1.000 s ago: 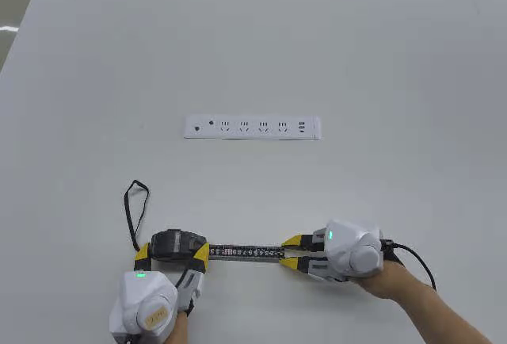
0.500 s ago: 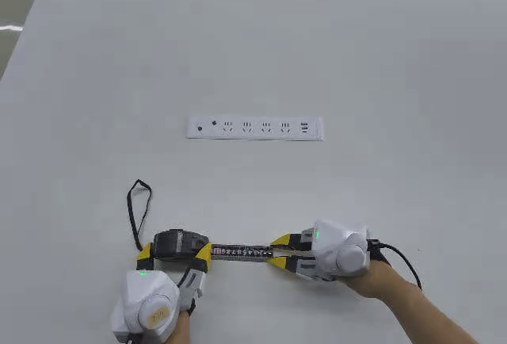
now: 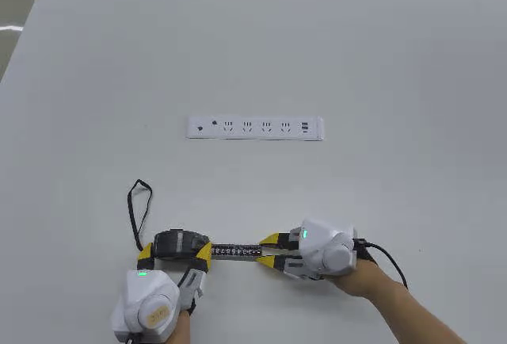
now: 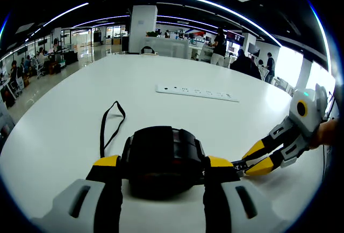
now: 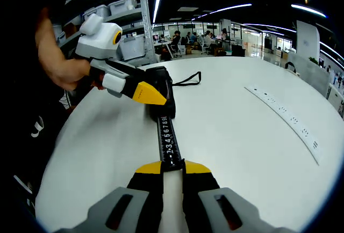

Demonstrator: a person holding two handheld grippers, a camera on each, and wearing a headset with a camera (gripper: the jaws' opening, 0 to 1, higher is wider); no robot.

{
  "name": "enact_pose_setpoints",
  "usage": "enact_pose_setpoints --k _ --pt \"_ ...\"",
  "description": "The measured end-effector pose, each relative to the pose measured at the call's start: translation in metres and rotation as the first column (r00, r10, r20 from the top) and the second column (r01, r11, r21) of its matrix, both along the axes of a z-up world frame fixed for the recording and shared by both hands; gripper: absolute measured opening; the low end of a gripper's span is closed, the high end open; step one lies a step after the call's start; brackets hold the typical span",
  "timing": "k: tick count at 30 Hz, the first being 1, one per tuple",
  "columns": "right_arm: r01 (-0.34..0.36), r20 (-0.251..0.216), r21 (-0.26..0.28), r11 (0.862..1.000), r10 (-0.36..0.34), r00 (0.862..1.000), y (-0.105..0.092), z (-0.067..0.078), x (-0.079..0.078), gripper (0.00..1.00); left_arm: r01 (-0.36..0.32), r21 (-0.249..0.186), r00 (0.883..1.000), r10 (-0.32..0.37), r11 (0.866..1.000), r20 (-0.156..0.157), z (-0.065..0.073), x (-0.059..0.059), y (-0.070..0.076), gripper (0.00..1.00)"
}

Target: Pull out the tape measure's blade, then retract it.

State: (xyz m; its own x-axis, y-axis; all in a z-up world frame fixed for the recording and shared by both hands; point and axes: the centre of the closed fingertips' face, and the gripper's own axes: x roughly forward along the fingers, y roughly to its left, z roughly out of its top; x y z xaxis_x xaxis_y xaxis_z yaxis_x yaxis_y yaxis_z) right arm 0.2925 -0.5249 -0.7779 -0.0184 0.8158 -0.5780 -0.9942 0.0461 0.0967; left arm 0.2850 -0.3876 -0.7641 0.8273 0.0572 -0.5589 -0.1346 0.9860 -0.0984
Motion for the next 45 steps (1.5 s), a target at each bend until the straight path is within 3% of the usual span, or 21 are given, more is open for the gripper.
enact_pose_setpoints --k 24,34,45 --pt "-0.014 0.003 0.02 1.0 0.014 1.0 0.035 -0.001 -0.004 0.11 -0.006 -0.005 1.0 0.006 1.0 -0.003 0.01 0.0 -0.005 0.57" --pt "-0.022 0.016 0.021 1.0 0.022 1.0 0.048 -0.001 -0.005 0.11 -0.01 -0.011 1.0 0.01 1.0 -0.005 0.004 0.0 -0.002 0.57" --pt "-0.029 0.03 0.021 0.999 0.029 0.999 0.057 -0.001 -0.004 0.11 -0.017 -0.02 1.0 0.016 1.0 -0.006 0.008 0.0 -0.003 0.58"
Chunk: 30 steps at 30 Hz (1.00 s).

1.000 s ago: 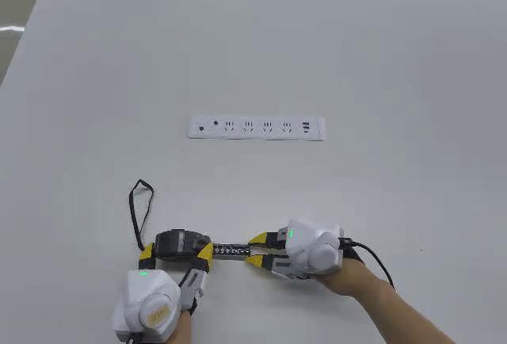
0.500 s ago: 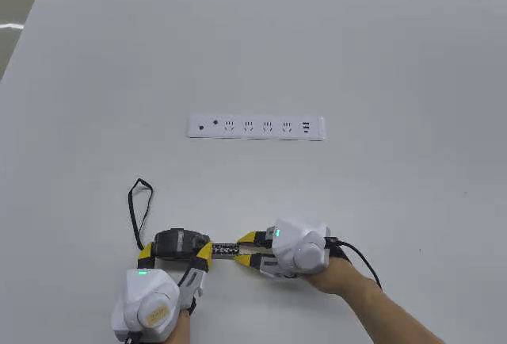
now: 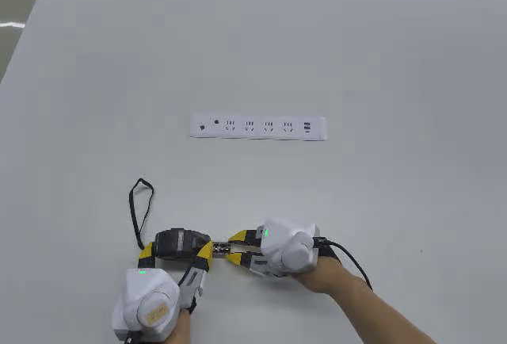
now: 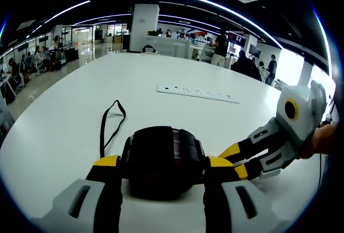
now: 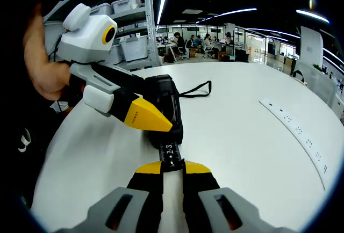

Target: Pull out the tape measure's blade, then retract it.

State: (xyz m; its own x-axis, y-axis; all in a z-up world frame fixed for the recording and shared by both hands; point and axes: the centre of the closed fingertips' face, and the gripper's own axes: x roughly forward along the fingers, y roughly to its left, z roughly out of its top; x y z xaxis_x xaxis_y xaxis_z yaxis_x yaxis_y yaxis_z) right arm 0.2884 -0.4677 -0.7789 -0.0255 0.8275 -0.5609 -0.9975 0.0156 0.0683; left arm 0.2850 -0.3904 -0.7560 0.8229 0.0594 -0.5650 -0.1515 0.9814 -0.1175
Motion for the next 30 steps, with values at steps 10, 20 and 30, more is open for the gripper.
enact_pose_setpoints --k 10,20,30 --pt "-0.002 -0.002 0.011 1.0 0.002 1.0 0.016 -0.001 -0.003 0.11 0.005 -0.013 1.0 -0.005 1.0 -0.001 -0.001 0.0 0.0 0.58" --pt "-0.009 0.009 0.014 1.0 0.009 1.0 0.025 0.0 -0.004 0.11 0.004 -0.017 1.0 -0.004 1.0 0.001 0.003 0.0 -0.002 0.58" --pt "-0.016 0.024 0.011 1.0 0.015 1.0 0.025 0.0 -0.005 0.13 -0.015 -0.036 1.0 0.015 0.999 0.001 0.001 0.001 -0.001 0.62"
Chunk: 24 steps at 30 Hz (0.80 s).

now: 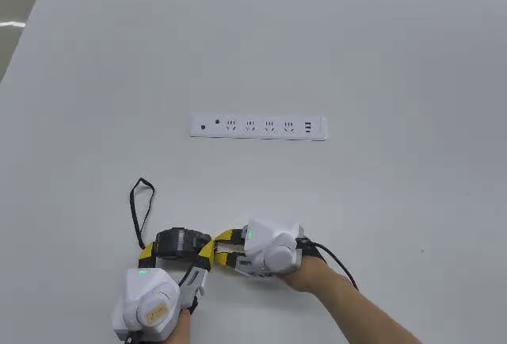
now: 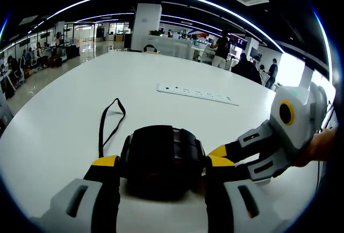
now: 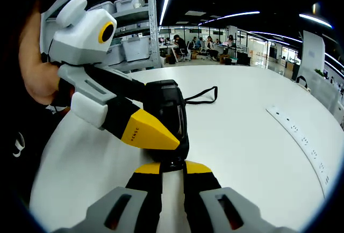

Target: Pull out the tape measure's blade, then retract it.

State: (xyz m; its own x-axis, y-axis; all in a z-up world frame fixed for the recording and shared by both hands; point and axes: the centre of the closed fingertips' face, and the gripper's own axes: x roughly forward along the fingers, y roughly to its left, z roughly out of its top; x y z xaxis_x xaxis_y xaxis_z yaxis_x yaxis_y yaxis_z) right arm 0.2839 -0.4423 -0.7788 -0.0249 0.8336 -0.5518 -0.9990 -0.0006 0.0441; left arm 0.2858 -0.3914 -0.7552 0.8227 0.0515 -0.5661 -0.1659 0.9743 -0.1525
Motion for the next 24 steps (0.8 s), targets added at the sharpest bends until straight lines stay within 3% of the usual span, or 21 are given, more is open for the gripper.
enact_pose_setpoints --k 6,12,20,24 --pt "0.003 0.016 0.001 1.0 -0.003 1.0 -0.004 0.001 0.001 0.18 0.025 0.008 1.0 -0.025 1.0 -0.01 -0.003 0.001 -0.001 0.63" --pt "0.015 0.023 0.0 1.0 -0.015 1.0 -0.009 0.004 0.002 0.24 0.07 0.023 0.997 -0.07 0.997 0.011 0.003 0.004 -0.004 0.68" --pt "0.04 0.033 0.006 0.999 -0.04 0.999 -0.012 0.01 -0.001 0.3 0.146 0.051 0.989 -0.147 0.988 0.009 0.004 0.003 -0.002 0.69" --pt "0.077 0.025 0.006 0.997 -0.077 0.997 -0.015 0.016 -0.002 0.35 0.197 0.071 0.98 -0.199 0.978 0.023 0.016 0.003 -0.004 0.72"
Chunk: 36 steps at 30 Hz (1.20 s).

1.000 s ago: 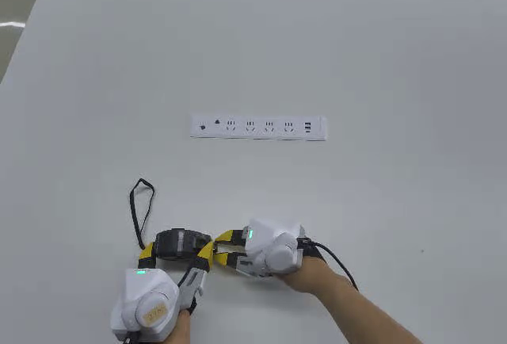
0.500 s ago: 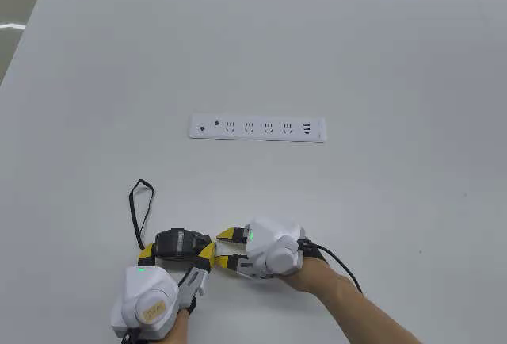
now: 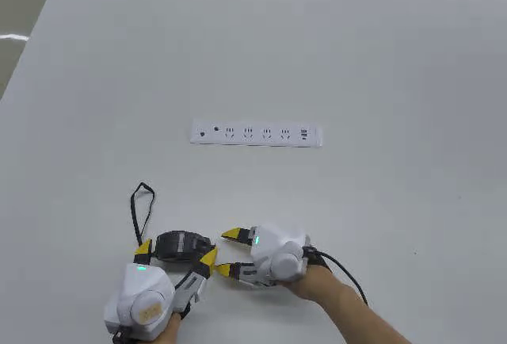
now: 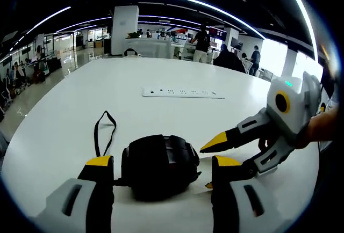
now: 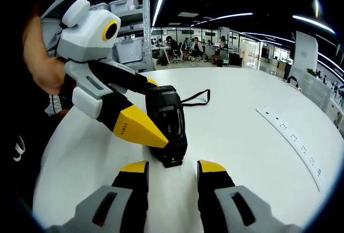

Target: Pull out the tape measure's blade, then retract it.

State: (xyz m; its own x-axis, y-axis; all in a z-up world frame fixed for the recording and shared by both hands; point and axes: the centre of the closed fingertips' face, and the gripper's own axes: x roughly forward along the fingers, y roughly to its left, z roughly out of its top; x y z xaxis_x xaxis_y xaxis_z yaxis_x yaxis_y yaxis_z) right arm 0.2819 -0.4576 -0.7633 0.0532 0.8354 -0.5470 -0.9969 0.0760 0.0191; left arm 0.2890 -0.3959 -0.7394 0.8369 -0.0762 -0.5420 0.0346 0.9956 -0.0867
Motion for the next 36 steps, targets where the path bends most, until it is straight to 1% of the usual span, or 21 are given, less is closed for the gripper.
enact_pose_setpoints --k 2,4,6,8,9,11,13,15,16,18,21,22,24,26,28,29,31,33,35,36 --pt "0.017 0.001 0.003 1.0 -0.017 1.0 -0.002 0.004 -0.001 0.37 0.042 0.025 0.999 -0.043 0.999 0.029 0.009 0.0 0.0 0.72" --pt "0.038 0.005 0.01 0.999 -0.038 0.999 -0.004 0.009 -0.001 0.4 0.071 0.026 0.997 -0.072 0.997 0.021 0.013 -0.003 0.0 0.73" --pt "0.063 -0.001 0.014 0.998 -0.063 0.998 -0.006 0.012 -0.002 0.43 0.104 0.026 0.994 -0.105 0.994 0.024 0.016 -0.005 0.001 0.74" --pt "0.082 -0.005 0.009 0.997 -0.082 0.997 -0.009 0.015 -0.003 0.47 0.131 0.021 0.991 -0.132 0.991 0.018 0.019 -0.008 0.001 0.75" --pt "0.1 -0.013 0.0 0.995 -0.1 0.995 -0.012 0.015 -0.005 0.49 0.156 0.032 0.988 -0.157 0.987 0.014 0.02 -0.01 0.0 0.77" --pt "0.133 -0.016 0.009 0.991 -0.133 0.991 -0.016 0.019 -0.005 0.52 0.191 0.041 0.981 -0.192 0.981 0.01 0.024 -0.014 -0.001 0.8" --pt "0.155 -0.018 0.005 0.988 -0.155 0.988 -0.022 0.021 -0.007 0.52 0.214 0.03 0.977 -0.214 0.976 -0.002 0.024 -0.018 0.0 0.83" --pt "0.189 -0.026 0.0 0.982 -0.189 0.982 -0.029 0.025 -0.008 0.57 0.241 0.014 0.97 -0.241 0.97 -0.001 0.028 -0.021 -0.001 0.85" --pt "0.2 -0.03 -0.004 0.98 -0.2 0.979 -0.033 0.027 -0.01 0.59 0.263 -0.001 0.965 -0.263 0.965 -0.007 0.029 -0.025 -0.003 0.86" --pt "0.209 -0.022 0.006 0.978 -0.208 0.978 -0.039 0.032 -0.014 0.59 0.287 -0.009 0.958 -0.288 0.958 -0.009 0.031 -0.028 -0.004 0.88" --pt "0.232 -0.012 -0.013 0.973 -0.232 0.973 -0.052 0.037 -0.02 0.62 0.338 -0.013 0.941 -0.338 0.941 -0.011 0.034 -0.035 -0.004 0.91" --pt "0.242 -0.018 -0.014 0.97 -0.242 0.97 -0.054 0.038 -0.022 0.63 0.346 -0.017 0.938 -0.346 0.938 -0.009 0.035 -0.037 -0.004 0.92" --pt "0.268 -0.025 -0.01 0.963 -0.268 0.963 -0.061 0.043 -0.025 0.65 0.367 -0.012 0.93 -0.367 0.93 -0.014 0.035 -0.041 -0.001 0.93" --pt "0.293 -0.018 -0.026 0.956 -0.293 0.956 -0.068 0.044 -0.027 0.68 0.38 -0.002 0.925 -0.38 0.925 -0.012 0.037 -0.044 0.001 0.94" --pt "0.321 -0.018 -0.024 0.947 -0.322 0.947 -0.075 0.048 -0.031 0.69 0.392 0.006 0.92 -0.392 0.92 -0.014 0.039 -0.047 0.004 0.95" --pt "0.346 -0.028 -0.019 0.938 -0.347 0.938 -0.08 0.051 -0.032 0.7 0.401 0.011 0.916 -0.401 0.916 -0.018 0.04 -0.049 0.006 0.96" --pt "0.366 -0.037 -0.02 0.931 -0.366 0.93 -0.086 0.053 -0.036 0.72 0.41 0.012 0.912 -0.409 0.912 -0.016 0.043 -0.052 0.007 0.98" --pt "0.392 -0.038 -0.028 0.919 -0.393 0.919 -0.094 0.056 -0.041 0.74 0.421 0.008 0.907 -0.421 0.907 -0.017 0.046 -0.056 0.009 0.99" --pt "0.421 -0.04 -0.022 0.907 -0.422 0.906 -0.103 0.061 -0.045 0.76 0.436 0.011 0.9 -0.436 0.9 -0.012 0.052 -0.061 0.009 0.99" --pt "0.442 -0.043 -0.02 0.897 -0.442 0.896 -0.108 0.063 -0.047 0.76 0.446 0.01 0.895 -0.446 0.895 -0.015 0.054 -0.064 0.01 0.99"
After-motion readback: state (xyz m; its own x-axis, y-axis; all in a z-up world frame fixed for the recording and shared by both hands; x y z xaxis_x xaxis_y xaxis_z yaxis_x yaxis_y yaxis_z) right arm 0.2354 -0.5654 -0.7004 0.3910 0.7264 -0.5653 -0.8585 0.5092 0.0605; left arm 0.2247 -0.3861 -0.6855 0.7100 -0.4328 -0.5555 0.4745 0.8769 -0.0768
